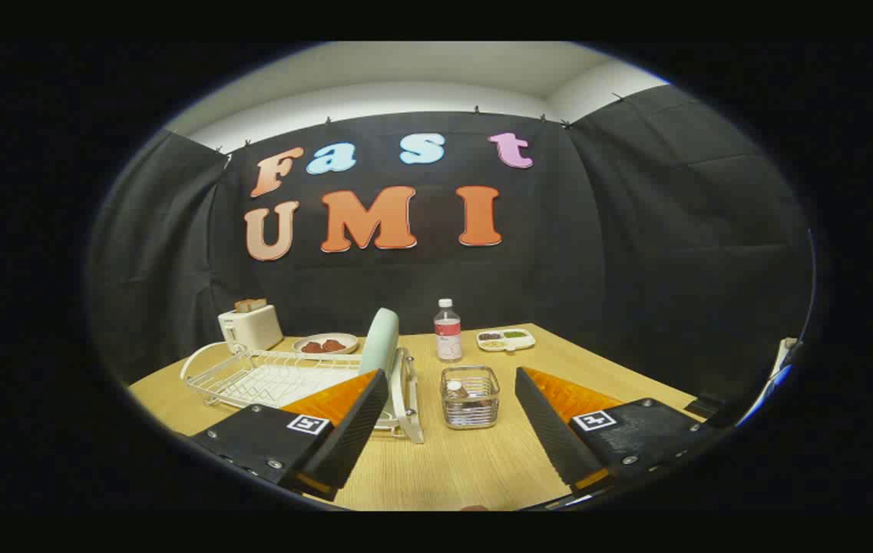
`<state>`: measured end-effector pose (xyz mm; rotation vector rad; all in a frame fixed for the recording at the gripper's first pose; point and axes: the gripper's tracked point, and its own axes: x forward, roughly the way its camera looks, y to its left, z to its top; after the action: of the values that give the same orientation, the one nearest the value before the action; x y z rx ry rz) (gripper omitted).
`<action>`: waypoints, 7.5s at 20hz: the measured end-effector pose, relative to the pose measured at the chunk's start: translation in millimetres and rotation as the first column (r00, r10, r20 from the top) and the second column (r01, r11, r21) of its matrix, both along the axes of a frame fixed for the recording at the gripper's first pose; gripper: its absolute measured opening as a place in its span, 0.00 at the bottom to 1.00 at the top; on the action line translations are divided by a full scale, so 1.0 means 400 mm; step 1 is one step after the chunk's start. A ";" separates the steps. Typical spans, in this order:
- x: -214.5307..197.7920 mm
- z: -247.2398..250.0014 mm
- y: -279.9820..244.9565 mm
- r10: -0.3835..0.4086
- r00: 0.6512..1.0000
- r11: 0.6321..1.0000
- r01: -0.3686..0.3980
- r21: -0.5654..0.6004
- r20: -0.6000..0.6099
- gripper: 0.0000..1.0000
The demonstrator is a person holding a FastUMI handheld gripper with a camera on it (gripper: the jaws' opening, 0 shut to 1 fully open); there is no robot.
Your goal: Take the plate from the dish rack, then take the spoon from the basket and place it into the plate.
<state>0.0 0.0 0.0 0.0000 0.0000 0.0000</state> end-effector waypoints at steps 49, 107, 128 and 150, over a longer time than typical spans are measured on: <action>0.355 -0.050 0.231 0.045 0.976 0.988 -0.075 -0.137 -0.212 0.70; 0.008 -0.097 0.180 0.119 0.964 0.988 -0.091 0.124 -0.239 0.09; -0.028 -0.397 0.143 0.134 0.889 0.921 0.051 0.385 -0.438 0.12; 0.146 -0.171 -0.036 -0.136 0.985 0.991 0.133 -0.035 -0.103 0.91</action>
<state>58.3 -14.5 -68.3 -0.0285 0.1058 -0.1347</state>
